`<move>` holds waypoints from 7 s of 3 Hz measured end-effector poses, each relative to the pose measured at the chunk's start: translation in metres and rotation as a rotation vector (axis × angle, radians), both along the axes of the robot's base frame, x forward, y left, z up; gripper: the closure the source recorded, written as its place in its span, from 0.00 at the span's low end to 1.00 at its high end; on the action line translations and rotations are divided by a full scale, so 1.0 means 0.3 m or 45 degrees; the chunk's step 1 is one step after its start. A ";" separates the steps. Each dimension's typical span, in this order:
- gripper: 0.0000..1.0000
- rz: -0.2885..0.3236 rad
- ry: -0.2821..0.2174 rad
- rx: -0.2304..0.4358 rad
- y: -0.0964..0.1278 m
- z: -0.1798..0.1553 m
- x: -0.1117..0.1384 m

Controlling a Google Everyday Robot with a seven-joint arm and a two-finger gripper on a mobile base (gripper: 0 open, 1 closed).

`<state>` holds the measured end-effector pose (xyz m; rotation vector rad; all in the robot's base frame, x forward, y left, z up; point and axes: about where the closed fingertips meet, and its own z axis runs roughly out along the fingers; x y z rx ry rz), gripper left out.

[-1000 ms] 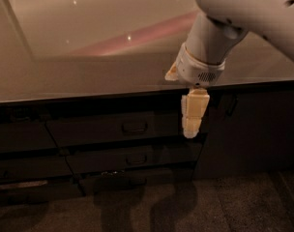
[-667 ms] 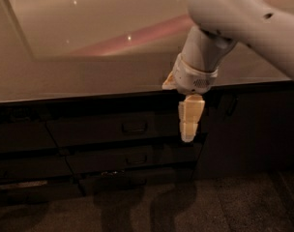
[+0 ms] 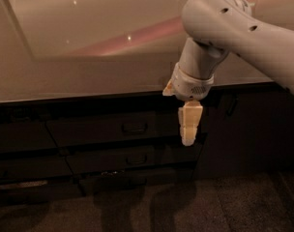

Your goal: Open top drawer

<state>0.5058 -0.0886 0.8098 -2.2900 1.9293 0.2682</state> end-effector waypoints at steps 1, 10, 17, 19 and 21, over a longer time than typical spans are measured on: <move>0.00 0.017 -0.083 -0.086 0.006 -0.002 -0.007; 0.00 0.272 -0.086 0.136 -0.018 -0.173 0.037; 0.00 0.444 -0.101 0.074 0.052 -0.355 -0.025; 0.00 0.530 -0.307 -0.028 0.030 -0.331 -0.021; 0.00 0.526 -0.350 -0.015 0.044 -0.329 0.001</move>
Offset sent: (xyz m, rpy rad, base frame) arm -0.0128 0.0071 0.0021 -0.1396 -0.2689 0.1181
